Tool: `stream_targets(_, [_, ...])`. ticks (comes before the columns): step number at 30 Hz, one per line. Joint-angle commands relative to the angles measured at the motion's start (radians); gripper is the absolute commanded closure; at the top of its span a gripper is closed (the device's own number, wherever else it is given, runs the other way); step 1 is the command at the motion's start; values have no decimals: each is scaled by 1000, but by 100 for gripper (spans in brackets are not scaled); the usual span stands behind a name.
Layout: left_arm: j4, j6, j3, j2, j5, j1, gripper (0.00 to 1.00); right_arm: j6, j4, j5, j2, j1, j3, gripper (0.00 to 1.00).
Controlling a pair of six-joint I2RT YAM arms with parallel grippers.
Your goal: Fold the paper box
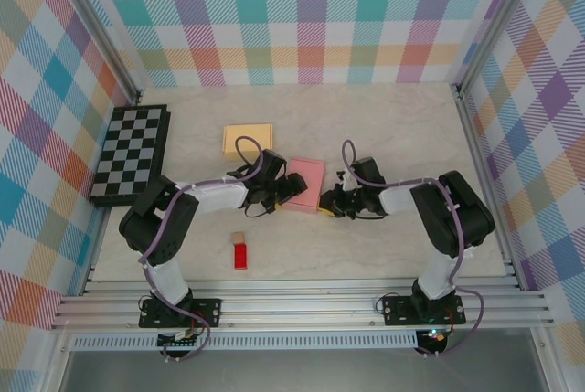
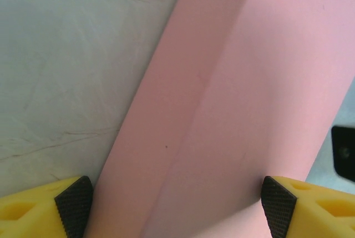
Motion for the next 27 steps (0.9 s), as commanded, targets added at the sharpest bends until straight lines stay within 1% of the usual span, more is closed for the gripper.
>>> stream_targets(1, [168, -111, 3, 26, 153, -93, 18, 156, 310, -55, -8, 128, 3, 86])
stream_targets(3, [184, -125, 14, 36, 162, -100, 18, 193, 345, -34, -19, 138, -3, 86])
stream_targets(5, [160, -113, 31, 45, 158, -100, 18, 188, 320, 4, -41, 146, -3, 86])
stream_targets(7, [105, -74, 50, 45, 132, -91, 18, 143, 199, 52, -74, 146, -2, 85])
stream_targets(10, [-37, 24, 102, 47, 81, -60, 18, 31, -23, 125, -130, 142, 0, 85])
stream_targets(12, [-109, 75, 130, 46, 63, -36, 18, -32, -134, 145, -152, 125, 0, 84])
stream_targets(14, [-152, 118, 144, 38, 52, -15, 18, -96, -229, 151, -165, 95, -1, 84])
stream_targets(17, [-206, 185, 176, 38, 41, 14, 16, -169, -306, 145, -190, 29, -13, 83])
stream_targets(20, [-301, 253, 247, 77, 72, 48, 16, -252, -416, 156, -217, -36, 15, 83])
stream_targets(23, [-379, 296, 310, 110, 68, 62, 16, -327, -512, 163, -231, -104, 59, 83])
stream_targets(27, [-347, 339, 354, 137, 84, 68, 16, -372, -517, 145, -227, -194, 90, 83])
